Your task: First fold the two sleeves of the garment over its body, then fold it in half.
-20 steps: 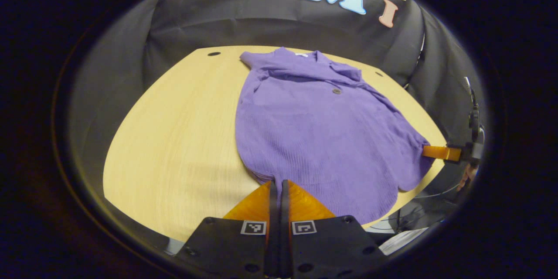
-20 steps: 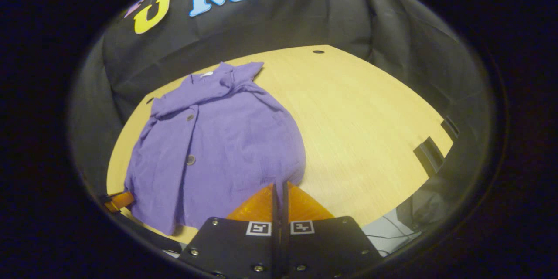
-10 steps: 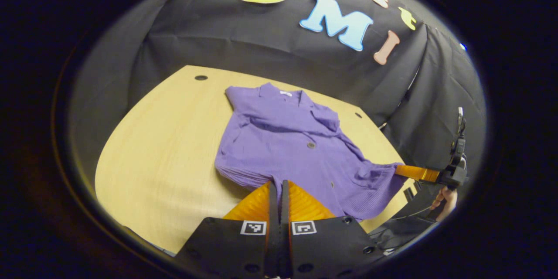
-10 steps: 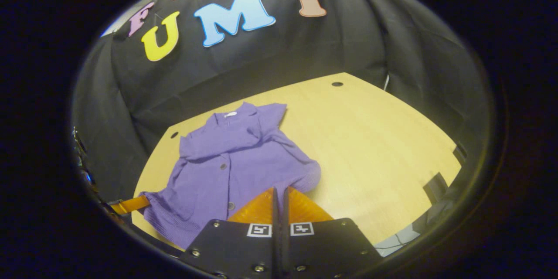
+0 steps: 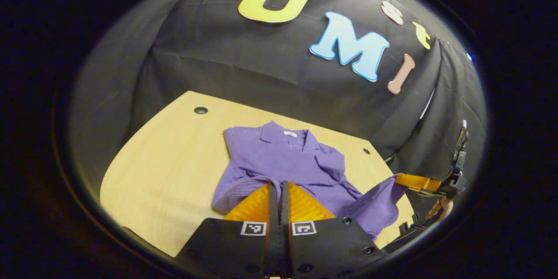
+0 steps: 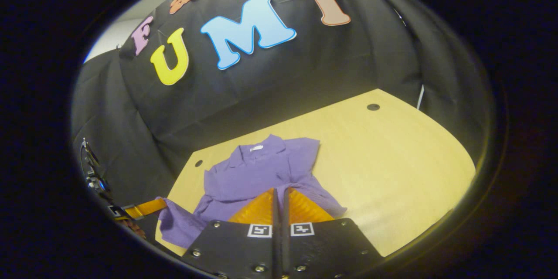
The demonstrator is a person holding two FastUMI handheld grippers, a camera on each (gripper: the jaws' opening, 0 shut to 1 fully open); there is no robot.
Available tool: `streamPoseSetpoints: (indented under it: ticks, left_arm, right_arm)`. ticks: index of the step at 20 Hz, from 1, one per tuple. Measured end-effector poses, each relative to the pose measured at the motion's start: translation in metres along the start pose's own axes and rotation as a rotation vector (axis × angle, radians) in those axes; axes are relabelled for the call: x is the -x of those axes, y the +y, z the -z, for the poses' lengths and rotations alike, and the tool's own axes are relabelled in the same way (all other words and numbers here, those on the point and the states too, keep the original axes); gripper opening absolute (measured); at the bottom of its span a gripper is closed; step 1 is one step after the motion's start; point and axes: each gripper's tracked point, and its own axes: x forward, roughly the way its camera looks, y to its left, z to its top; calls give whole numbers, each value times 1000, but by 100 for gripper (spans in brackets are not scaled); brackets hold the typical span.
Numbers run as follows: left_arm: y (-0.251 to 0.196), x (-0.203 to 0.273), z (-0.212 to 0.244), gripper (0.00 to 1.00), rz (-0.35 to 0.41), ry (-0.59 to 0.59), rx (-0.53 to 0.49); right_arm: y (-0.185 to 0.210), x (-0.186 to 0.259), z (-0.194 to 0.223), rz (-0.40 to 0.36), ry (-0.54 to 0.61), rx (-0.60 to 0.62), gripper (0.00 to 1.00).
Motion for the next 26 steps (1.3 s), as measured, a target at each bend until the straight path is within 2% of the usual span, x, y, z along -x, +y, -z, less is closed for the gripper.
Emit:
streamPoseSetpoints:
  ticks: [7,14,16,20,26]
  left_arm:
    - [7,-86,-79,7,-82,-100,-55]
    - [22,-168,-100,7,-166,-111,-73]
    - [21,-186,-113,7,-181,-151,-87]
    - [20,-211,-137,6,-219,-222,-136]
    - [36,-242,-121,6,-292,-187,-195]
  right_arm:
    - [-2,-78,-69,-63,-65,65,1]
    - [-13,-155,-98,-73,-58,142,1]
    - [-19,-175,-106,-70,-64,153,1]
    - [-34,-210,-116,-33,-69,174,2]
    - [-46,-245,-103,56,-35,277,2]
